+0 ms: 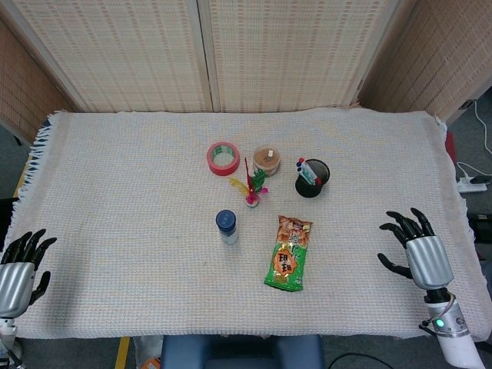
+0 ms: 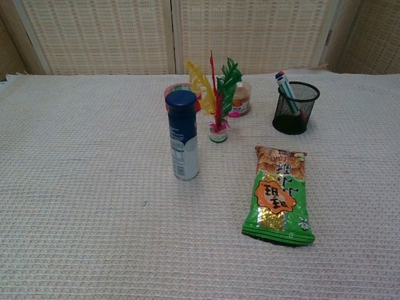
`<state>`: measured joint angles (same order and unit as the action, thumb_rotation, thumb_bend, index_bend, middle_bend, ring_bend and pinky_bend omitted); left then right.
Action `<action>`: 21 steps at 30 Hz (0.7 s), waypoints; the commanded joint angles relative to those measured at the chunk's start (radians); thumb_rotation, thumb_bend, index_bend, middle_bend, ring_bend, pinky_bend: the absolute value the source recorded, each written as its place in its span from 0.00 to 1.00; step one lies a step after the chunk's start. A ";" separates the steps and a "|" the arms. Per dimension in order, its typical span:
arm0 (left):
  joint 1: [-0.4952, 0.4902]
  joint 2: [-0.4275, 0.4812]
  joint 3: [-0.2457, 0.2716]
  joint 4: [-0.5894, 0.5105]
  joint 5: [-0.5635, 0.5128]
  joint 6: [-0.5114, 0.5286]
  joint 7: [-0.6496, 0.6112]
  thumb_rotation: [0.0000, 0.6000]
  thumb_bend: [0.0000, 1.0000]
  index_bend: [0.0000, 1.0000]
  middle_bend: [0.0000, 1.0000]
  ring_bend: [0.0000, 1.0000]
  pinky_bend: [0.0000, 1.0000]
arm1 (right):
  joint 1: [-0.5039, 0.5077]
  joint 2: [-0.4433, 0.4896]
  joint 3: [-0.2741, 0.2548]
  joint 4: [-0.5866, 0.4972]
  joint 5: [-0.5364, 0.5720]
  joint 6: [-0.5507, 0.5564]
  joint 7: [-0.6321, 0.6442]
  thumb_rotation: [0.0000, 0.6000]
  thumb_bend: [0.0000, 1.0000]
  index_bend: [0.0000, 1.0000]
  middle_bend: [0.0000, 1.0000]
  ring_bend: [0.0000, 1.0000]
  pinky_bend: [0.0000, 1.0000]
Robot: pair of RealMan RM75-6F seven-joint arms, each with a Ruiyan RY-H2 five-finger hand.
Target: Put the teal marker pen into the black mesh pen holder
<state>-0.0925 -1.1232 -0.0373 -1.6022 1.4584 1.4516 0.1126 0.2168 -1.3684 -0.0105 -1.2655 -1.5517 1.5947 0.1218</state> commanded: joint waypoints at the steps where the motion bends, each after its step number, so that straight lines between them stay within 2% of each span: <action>1: -0.002 -0.002 0.001 0.002 -0.001 -0.004 0.000 1.00 0.42 0.19 0.05 0.00 0.10 | -0.027 -0.033 0.011 0.058 0.008 0.018 0.048 1.00 0.12 0.37 0.19 0.27 0.12; 9: -0.005 -0.004 0.002 0.006 0.002 -0.008 0.004 1.00 0.42 0.19 0.05 0.00 0.10 | -0.038 -0.027 0.030 0.071 0.009 0.022 0.072 1.00 0.13 0.38 0.19 0.27 0.12; 21: -0.010 -0.009 0.005 0.017 0.004 -0.016 0.004 1.00 0.42 0.19 0.05 0.00 0.10 | -0.054 -0.005 0.049 0.033 -0.010 0.031 0.066 1.00 0.13 0.38 0.19 0.27 0.12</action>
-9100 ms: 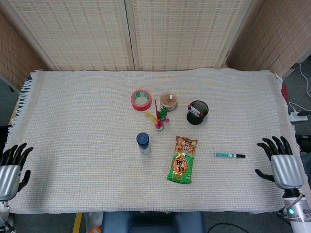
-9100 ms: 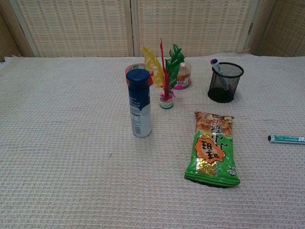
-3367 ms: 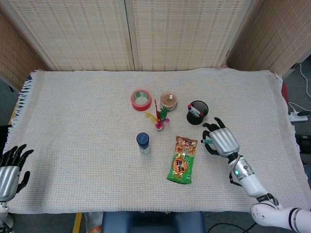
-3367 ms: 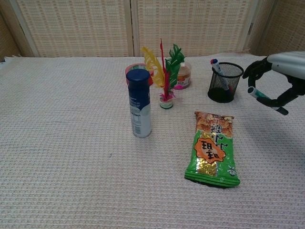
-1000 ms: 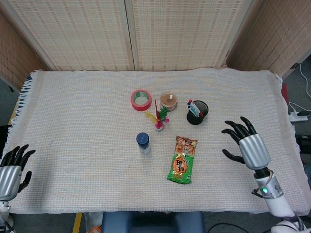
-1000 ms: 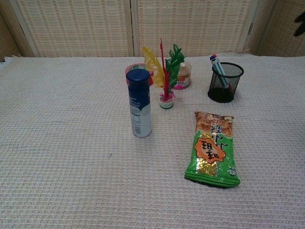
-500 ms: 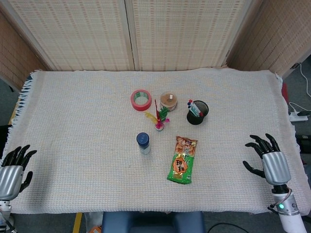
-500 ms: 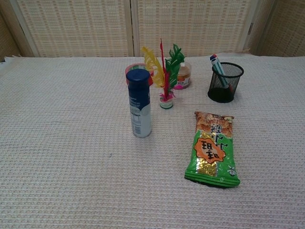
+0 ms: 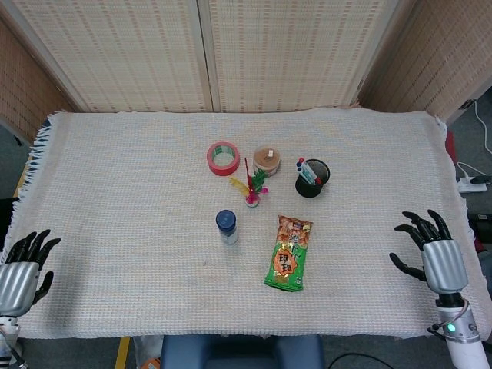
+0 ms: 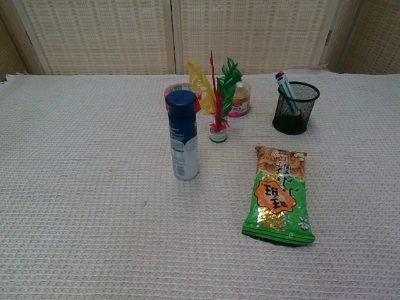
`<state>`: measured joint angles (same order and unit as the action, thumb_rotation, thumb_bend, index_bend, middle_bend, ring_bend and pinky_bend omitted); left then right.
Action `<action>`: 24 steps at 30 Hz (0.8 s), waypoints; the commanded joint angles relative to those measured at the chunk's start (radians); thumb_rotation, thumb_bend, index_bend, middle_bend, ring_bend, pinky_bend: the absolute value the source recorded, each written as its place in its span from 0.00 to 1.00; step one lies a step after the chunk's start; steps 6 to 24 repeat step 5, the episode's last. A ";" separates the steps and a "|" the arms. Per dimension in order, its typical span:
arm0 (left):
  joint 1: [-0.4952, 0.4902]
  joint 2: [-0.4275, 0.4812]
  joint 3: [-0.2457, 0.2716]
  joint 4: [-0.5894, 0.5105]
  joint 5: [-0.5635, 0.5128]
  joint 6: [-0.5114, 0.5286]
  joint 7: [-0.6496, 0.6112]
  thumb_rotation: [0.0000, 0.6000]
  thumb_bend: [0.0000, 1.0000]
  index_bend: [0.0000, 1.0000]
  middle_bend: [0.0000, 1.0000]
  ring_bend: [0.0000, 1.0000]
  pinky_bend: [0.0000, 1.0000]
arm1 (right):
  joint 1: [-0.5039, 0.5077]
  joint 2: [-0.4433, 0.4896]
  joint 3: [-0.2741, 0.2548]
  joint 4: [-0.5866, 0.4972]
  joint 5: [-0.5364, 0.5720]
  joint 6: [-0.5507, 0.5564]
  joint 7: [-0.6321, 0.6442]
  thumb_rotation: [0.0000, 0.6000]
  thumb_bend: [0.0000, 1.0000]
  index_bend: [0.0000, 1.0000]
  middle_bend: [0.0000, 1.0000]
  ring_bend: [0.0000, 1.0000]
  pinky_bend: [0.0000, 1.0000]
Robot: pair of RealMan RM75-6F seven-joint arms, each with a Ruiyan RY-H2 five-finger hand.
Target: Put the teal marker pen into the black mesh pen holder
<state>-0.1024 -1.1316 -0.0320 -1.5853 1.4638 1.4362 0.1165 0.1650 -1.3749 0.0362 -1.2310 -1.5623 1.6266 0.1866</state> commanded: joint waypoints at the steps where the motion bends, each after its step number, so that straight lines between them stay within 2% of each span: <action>1: 0.000 0.000 0.000 -0.001 -0.001 -0.001 0.000 1.00 0.42 0.19 0.05 0.00 0.10 | -0.003 0.002 0.004 -0.002 0.001 -0.003 0.002 1.00 0.13 0.38 0.19 0.27 0.12; 24: -0.001 -0.001 0.001 -0.001 -0.002 -0.003 0.004 1.00 0.42 0.19 0.05 0.00 0.10 | -0.006 0.006 0.010 -0.004 0.003 -0.008 0.006 1.00 0.13 0.38 0.19 0.27 0.12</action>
